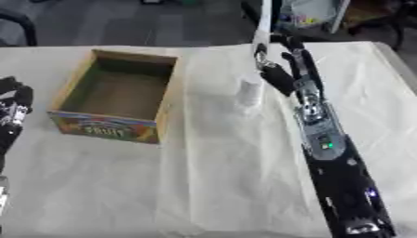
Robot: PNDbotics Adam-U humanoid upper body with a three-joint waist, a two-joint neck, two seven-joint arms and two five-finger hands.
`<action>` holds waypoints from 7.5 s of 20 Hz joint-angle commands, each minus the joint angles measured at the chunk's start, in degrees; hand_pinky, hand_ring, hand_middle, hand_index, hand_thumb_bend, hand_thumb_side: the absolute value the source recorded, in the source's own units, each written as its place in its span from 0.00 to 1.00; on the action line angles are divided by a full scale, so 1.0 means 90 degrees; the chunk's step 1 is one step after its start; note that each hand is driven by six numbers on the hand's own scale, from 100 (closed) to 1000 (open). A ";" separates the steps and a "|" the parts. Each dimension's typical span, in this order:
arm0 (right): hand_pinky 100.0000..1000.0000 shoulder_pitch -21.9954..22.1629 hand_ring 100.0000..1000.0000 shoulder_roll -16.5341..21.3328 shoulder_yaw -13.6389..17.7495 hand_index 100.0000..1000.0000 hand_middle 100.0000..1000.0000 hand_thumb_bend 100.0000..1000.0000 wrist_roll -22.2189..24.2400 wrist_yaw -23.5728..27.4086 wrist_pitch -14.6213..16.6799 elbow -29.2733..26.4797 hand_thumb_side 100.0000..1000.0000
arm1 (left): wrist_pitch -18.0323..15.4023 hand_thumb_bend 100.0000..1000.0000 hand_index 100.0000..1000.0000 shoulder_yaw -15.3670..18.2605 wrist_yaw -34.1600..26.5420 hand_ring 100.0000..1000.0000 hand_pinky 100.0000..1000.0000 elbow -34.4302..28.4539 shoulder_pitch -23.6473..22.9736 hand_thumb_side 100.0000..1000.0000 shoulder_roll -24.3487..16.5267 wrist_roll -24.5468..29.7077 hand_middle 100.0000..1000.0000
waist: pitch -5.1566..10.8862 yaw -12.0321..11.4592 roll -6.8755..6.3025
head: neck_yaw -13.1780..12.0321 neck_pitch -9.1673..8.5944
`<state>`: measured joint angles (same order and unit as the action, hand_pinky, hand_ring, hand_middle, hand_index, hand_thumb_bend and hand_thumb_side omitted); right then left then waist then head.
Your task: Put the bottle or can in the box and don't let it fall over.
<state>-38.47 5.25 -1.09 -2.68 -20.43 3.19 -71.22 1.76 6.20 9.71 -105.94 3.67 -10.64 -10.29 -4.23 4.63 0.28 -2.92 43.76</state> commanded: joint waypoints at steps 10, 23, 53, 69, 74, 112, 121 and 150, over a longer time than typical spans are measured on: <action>0.94 -0.0331 1.00 0.0022 0.0098 1.00 1.00 0.02 -0.0076 -0.0071 -0.0033 0.0085 0.49 | -0.0016 0.53 0.80 -0.0015 -0.0037 0.65 0.63 -0.0079 0.0075 0.59 -0.0047 0.0042 0.70 | 0.0103 -0.0069 -0.0028 | 0.0085 -0.0002; 0.94 -0.0560 1.00 0.0020 0.0209 1.00 1.00 0.01 -0.0153 -0.0106 -0.0057 0.0317 0.50 | -0.0021 0.53 0.80 -0.0029 -0.0052 0.65 0.63 -0.0085 0.0098 0.59 -0.0023 0.0063 0.70 | 0.0086 -0.0127 -0.0068 | 0.0177 -0.0019; 0.94 -0.0846 1.00 -0.0045 0.0360 1.00 1.00 0.00 -0.0228 -0.0161 -0.0075 0.0679 0.52 | -0.0022 0.54 0.80 -0.0037 -0.0060 0.64 0.63 -0.0087 0.0109 0.58 0.0008 0.0058 0.70 | 0.0073 -0.0215 -0.0101 | 0.0308 -0.0045; 0.94 -0.1047 1.00 0.0022 0.0509 1.00 1.00 0.00 -0.0352 -0.0183 -0.0100 0.0926 0.53 | -0.0024 0.54 0.80 -0.0044 -0.0068 0.64 0.63 -0.0081 0.0114 0.58 0.0024 0.0061 0.70 | 0.0078 -0.0275 -0.0099 | 0.0375 -0.0102; 0.94 -0.1103 1.00 0.0038 0.0527 1.00 1.00 0.00 -0.0352 -0.0176 -0.0105 0.0999 0.53 | -0.0025 0.54 0.80 -0.0043 -0.0070 0.64 0.63 -0.0080 0.0115 0.58 0.0026 0.0059 0.70 | 0.0077 -0.0289 -0.0099 | 0.0392 -0.0104; 0.94 -0.1264 1.00 0.0182 0.0661 1.00 1.00 0.00 -0.0304 0.0158 -0.0133 0.1340 0.56 | -0.0024 0.55 0.80 -0.0041 -0.0071 0.64 0.63 -0.0074 0.0100 0.58 0.0046 0.0054 0.69 | 0.0070 -0.0349 -0.0125 | 0.0412 -0.0083; 0.92 -0.1312 1.00 0.0195 0.0675 1.00 1.00 0.00 -0.0235 0.0212 -0.0090 0.1400 0.49 | -0.0024 0.55 0.80 -0.0041 -0.0071 0.64 0.63 -0.0075 0.0106 0.58 0.0045 0.0052 0.69 | 0.0067 -0.0362 -0.0131 | 0.0434 -0.0101; 0.75 -0.1370 0.68 0.0215 0.0674 0.54 0.38 0.00 -0.0375 0.0641 -0.0216 0.1382 0.00 | -0.0018 0.54 0.80 -0.0046 -0.0079 0.63 0.63 -0.0078 0.0122 0.59 0.0043 0.0053 0.69 | 0.0060 -0.0386 -0.0135 | 0.0540 -0.0159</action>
<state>-49.23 5.86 4.90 -5.78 -15.00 1.22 -57.46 1.71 5.83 9.21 -105.94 4.11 -9.64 -9.84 -4.26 1.24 -0.91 1.70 43.10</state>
